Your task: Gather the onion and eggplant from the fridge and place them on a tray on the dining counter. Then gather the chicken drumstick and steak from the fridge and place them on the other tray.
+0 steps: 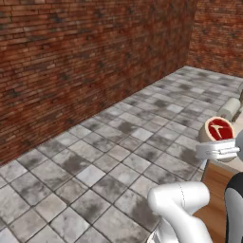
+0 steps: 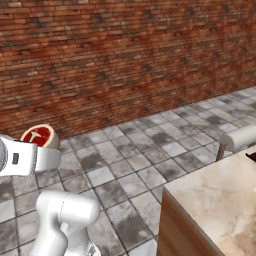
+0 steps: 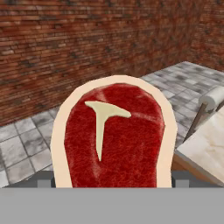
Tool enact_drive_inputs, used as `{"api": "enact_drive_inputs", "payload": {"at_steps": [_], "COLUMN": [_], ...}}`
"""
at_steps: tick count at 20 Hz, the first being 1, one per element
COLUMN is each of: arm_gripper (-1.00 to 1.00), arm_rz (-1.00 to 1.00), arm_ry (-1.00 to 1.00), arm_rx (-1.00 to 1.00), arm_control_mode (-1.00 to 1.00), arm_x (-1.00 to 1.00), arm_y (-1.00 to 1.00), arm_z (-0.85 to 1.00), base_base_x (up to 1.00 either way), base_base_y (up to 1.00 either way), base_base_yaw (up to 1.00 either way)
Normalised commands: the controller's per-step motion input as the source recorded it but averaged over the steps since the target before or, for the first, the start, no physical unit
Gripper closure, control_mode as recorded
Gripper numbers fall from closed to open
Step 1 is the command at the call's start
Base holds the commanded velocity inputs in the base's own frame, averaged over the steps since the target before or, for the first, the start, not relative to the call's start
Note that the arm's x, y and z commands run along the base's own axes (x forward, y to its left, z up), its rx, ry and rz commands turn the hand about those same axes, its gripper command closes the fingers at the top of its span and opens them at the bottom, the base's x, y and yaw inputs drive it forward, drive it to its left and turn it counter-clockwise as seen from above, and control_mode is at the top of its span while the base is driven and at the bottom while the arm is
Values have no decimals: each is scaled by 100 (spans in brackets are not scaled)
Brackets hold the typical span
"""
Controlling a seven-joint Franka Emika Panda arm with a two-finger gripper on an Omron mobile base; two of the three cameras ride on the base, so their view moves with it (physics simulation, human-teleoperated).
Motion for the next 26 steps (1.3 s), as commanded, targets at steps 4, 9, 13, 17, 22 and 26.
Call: {"api": "enact_drive_inputs", "payload": {"at_steps": [4,9,13,17,22,26], "arm_gripper": [100,100,100,100,100,100], "arm_rz": [0,0,0,0,0,0], "arm_ry": [0,0,0,0,0,0], "arm_rx": [0,0,0,0,0,0], "arm_control_mode": [100,100,100,100,100,100], "arm_x": [0,0,0,0,0,0], "arm_y": [0,0,0,0,0,0], "arm_z": [0,0,0,0,0,0], "base_base_x": [55,41,39,44,53,52], "base_base_y": [44,35,33,36,41,42], "base_base_yaw": [-60,-63,-64,-64,-62,-61]}}
